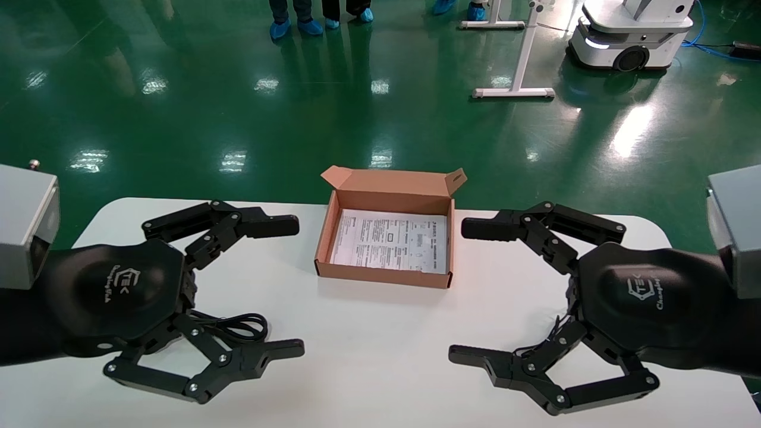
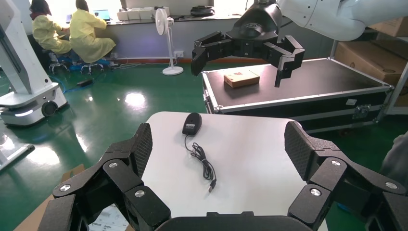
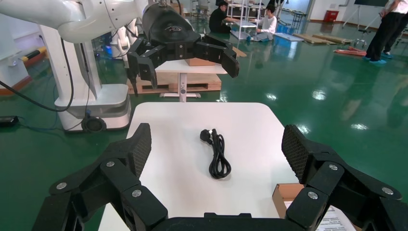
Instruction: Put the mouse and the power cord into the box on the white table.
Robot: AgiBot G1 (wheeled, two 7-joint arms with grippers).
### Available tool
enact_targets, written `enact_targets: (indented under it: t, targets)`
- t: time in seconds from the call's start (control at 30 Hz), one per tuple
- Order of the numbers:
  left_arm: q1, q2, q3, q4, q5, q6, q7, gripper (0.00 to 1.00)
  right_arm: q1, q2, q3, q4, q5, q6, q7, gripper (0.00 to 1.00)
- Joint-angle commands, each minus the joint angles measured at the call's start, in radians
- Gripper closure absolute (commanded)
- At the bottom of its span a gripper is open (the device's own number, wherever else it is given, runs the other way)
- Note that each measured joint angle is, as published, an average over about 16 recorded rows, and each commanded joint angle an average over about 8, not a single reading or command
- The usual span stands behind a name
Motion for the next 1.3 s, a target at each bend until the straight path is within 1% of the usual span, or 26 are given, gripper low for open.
enact_targets:
  t: [0.03, 0.7, 0.8, 0.87, 0.97, 1.03, 1.13, 1.3]
  targets:
    - [0.000, 0.000, 0.000, 0.000, 0.000, 0.000, 0.000, 0.00, 0.000, 0.000, 0.000, 0.000, 0.000, 0.000, 0.000, 0.00]
    - [-0.003, 0.001, 0.001, -0.001, 0.003, 0.002, 0.001, 0.00, 0.000, 0.000, 0.000, 0.000, 0.000, 0.000, 0.000, 0.00]
    - [-0.023, 0.002, 0.013, -0.006, 0.026, 0.017, 0.003, 0.00, 0.000, 0.001, 0.000, -0.003, -0.001, -0.001, -0.003, 0.00]
    - [-0.058, 0.004, 0.035, -0.008, 0.063, 0.039, 0.004, 0.00, 0.005, 0.004, -0.001, -0.006, -0.011, -0.011, -0.017, 0.00]
    - [-0.138, 0.004, 0.092, -0.009, 0.149, 0.072, 0.012, 0.00, 0.023, 0.013, -0.010, -0.022, -0.048, -0.040, -0.062, 0.00]
    - [-0.199, 0.002, 0.141, -0.006, 0.219, 0.088, 0.024, 0.00, 0.045, 0.022, -0.024, -0.042, -0.090, -0.063, -0.114, 0.00]
    - [-0.285, 0.001, 0.224, 0.002, 0.326, 0.094, 0.060, 0.00, 0.086, 0.041, -0.064, -0.092, -0.174, -0.086, -0.215, 0.00]
    - [-0.409, 0.026, 0.367, 0.041, 0.492, 0.096, 0.148, 0.00, 0.151, 0.057, -0.146, -0.225, -0.332, -0.082, -0.390, 0.00]
